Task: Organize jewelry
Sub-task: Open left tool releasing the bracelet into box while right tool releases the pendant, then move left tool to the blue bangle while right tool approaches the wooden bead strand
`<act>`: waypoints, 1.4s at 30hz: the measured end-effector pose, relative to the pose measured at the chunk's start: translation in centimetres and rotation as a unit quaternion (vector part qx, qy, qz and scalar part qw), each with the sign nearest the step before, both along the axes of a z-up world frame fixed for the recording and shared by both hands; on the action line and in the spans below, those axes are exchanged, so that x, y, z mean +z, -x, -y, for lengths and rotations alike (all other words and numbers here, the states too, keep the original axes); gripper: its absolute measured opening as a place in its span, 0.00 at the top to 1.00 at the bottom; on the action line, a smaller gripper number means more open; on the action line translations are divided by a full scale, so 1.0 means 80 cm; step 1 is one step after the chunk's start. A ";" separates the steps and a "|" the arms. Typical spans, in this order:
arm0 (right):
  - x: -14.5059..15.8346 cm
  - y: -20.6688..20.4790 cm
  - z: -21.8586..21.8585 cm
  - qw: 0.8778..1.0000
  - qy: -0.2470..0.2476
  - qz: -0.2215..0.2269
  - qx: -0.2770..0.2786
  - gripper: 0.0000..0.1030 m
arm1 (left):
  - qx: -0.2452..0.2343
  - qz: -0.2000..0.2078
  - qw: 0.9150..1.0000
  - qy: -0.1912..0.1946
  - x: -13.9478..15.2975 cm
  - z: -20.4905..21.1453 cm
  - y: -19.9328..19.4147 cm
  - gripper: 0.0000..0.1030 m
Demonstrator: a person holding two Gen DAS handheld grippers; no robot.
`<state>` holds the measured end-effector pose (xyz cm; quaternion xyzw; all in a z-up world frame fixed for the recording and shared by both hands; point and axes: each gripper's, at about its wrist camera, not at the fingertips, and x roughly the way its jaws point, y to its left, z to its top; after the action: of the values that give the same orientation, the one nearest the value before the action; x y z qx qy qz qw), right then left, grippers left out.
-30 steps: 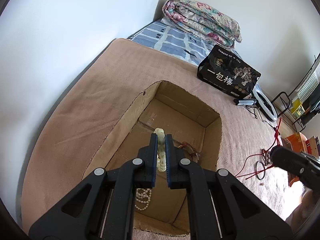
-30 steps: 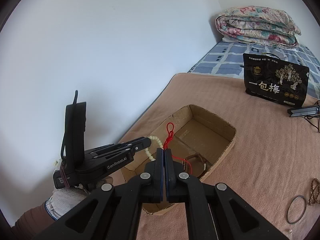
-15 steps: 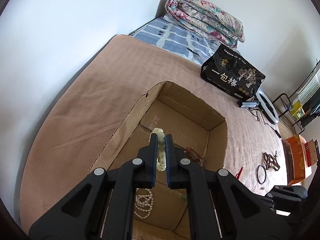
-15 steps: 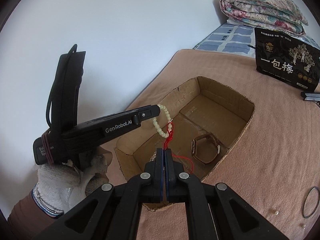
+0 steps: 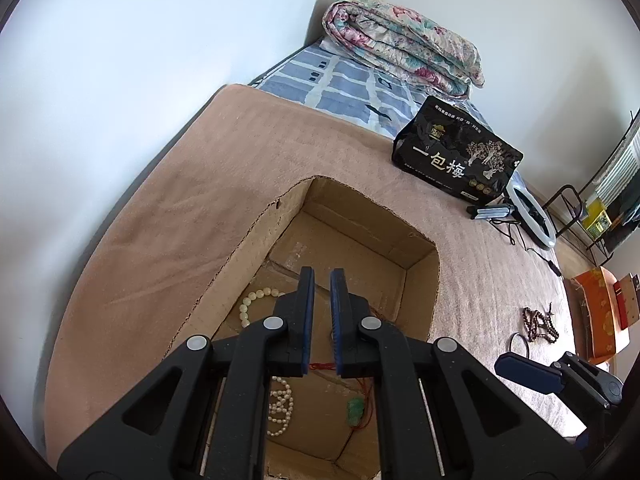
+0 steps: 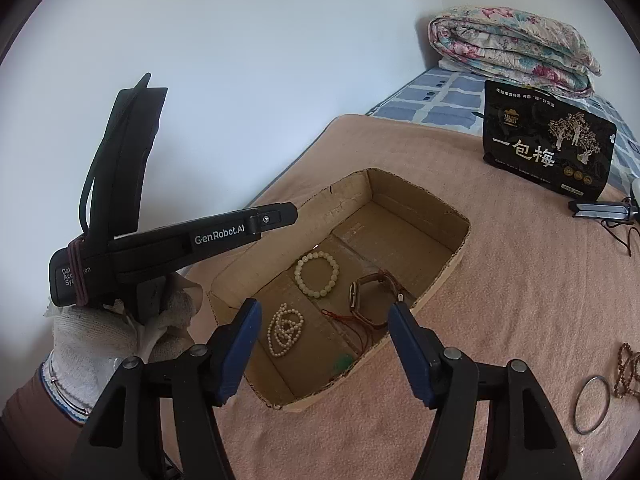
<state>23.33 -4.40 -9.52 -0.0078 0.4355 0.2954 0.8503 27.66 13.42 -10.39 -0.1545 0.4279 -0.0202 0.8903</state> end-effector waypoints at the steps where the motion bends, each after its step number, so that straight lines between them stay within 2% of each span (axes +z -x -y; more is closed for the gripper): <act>1: 0.000 0.001 0.003 1.000 0.002 0.002 -0.002 0.29 | -0.001 0.001 1.000 0.000 0.002 0.003 0.001 0.95; 5: 0.003 0.008 0.019 1.000 0.010 0.011 -0.013 0.20 | -0.004 0.007 1.000 -0.008 0.009 0.014 0.003 0.95; 10: 0.007 0.014 0.051 0.999 0.024 0.022 -0.041 0.13 | -0.016 0.019 0.999 -0.036 0.016 0.037 0.006 0.95; 12: 0.009 0.015 0.066 0.998 0.032 0.026 -0.056 0.10 | -0.022 0.021 0.999 -0.039 0.018 0.047 0.006 0.87; 14: 0.011 0.017 0.084 0.996 0.038 0.030 -0.073 0.06 | -0.026 0.026 0.999 -0.036 0.020 0.057 0.006 0.63; 15: 0.012 0.018 0.095 0.995 0.040 0.033 -0.081 0.06 | -0.028 0.029 0.999 -0.034 0.021 0.062 0.006 0.61; 26: 0.017 0.016 0.223 0.981 0.054 0.042 -0.180 0.00 | -0.090 0.024 0.995 -0.028 0.025 0.154 -0.002 0.61; 37: 0.012 0.016 0.348 0.957 0.085 0.049 -0.273 0.00 | -0.154 0.003 0.988 -0.027 0.007 0.248 -0.008 0.60; 39: 0.010 0.016 0.366 0.952 0.094 0.050 -0.286 0.00 | -0.166 -0.003 0.986 -0.024 0.003 0.262 -0.009 0.56; 41: 0.008 0.016 0.383 0.948 0.102 0.054 -0.296 0.00 | -0.175 -0.004 0.984 -0.017 0.000 0.274 -0.007 0.38; 42: 0.006 0.016 0.391 0.946 0.105 0.056 -0.301 0.00 | -0.178 -0.002 0.984 -0.011 0.000 0.280 -0.006 0.36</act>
<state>22.07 -35.67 -9.00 0.0177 0.3982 -0.0230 0.9169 28.13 -8.97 -10.42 -0.0658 0.4507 -0.1729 0.8733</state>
